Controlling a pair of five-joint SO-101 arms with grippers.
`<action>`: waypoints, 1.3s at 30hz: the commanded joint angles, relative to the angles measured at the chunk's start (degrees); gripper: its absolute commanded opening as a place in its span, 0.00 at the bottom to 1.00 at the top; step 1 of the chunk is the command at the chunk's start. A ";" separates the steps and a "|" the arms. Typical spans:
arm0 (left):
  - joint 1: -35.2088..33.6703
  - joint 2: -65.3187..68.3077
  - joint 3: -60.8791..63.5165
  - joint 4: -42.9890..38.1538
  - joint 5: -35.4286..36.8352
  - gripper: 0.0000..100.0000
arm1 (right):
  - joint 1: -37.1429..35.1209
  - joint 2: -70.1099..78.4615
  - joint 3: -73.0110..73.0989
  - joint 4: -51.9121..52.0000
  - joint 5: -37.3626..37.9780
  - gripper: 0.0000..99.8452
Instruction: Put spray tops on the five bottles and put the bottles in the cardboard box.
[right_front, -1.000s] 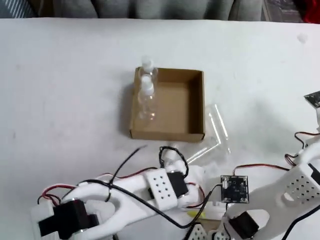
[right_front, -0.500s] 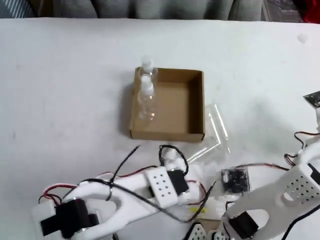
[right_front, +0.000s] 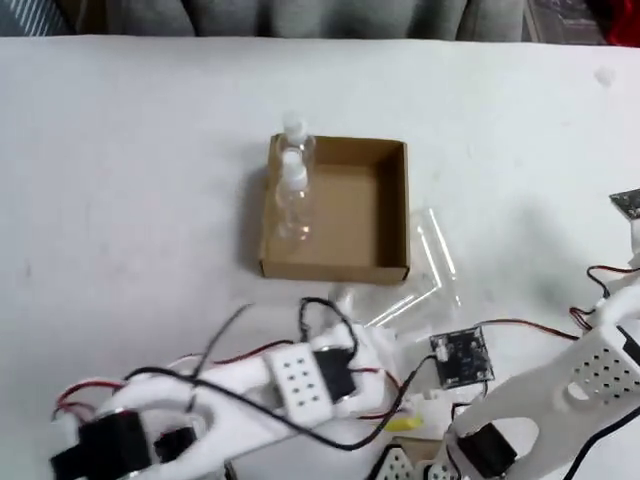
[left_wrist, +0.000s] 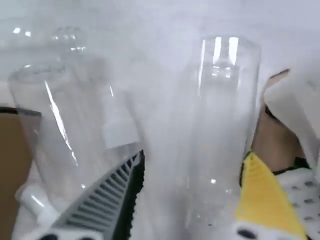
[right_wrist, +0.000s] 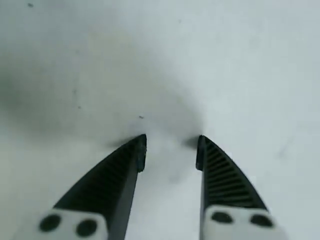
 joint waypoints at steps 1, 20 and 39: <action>0.66 -13.32 4.04 -0.97 0.62 0.28 | 0.40 -0.92 -2.46 0.66 -0.70 0.13; 2.51 -18.68 10.37 -0.97 -5.45 0.28 | 6.20 -0.31 -11.69 4.00 -0.53 0.13; 2.33 6.90 0.09 -9.14 -5.63 0.28 | 10.15 4.18 -17.05 1.80 -0.26 0.13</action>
